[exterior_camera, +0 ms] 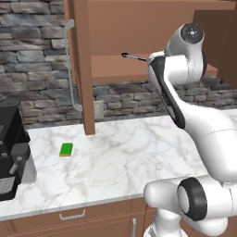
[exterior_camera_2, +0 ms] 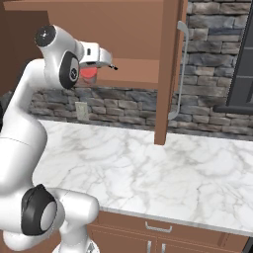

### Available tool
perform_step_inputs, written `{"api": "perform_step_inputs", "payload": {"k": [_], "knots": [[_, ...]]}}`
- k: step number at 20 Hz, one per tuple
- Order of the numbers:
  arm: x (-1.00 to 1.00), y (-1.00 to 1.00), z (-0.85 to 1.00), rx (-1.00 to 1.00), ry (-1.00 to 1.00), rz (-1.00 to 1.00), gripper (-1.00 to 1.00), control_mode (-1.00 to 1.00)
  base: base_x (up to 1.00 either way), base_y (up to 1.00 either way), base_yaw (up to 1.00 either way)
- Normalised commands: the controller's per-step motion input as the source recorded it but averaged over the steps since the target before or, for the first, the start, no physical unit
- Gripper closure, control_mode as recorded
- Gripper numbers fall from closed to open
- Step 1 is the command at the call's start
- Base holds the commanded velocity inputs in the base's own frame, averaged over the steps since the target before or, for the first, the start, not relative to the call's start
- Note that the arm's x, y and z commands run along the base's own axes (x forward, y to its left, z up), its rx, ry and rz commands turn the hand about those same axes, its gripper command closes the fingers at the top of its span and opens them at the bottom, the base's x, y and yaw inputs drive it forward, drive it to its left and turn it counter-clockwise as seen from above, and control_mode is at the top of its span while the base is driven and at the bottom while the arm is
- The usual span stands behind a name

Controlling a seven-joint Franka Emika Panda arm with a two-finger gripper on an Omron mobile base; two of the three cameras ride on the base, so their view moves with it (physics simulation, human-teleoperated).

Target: Pick the jam and jam from the counter and place them in the cabinets closest to them.

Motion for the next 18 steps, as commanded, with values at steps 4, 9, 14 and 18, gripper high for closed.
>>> {"api": "perform_step_inputs", "payload": {"k": [4, 9, 14, 18], "knots": [[0.22, 0.00, 0.26, 0.00, 0.00, 0.00, 1.00, -1.00, 0.00, 0.00, 0.00], [0.01, 0.00, 0.00, 0.00, 0.00, 0.00, 1.00, -1.00, 0.00, 0.00, 0.00], [0.04, 0.00, -0.10, -0.01, 0.00, 0.00, 1.00, -1.00, 0.00, 0.00, 0.00], [0.38, 0.06, -0.04, -0.01, 0.00, 0.00, 1.00, -1.00, 0.00, 0.00, 0.00]]}}
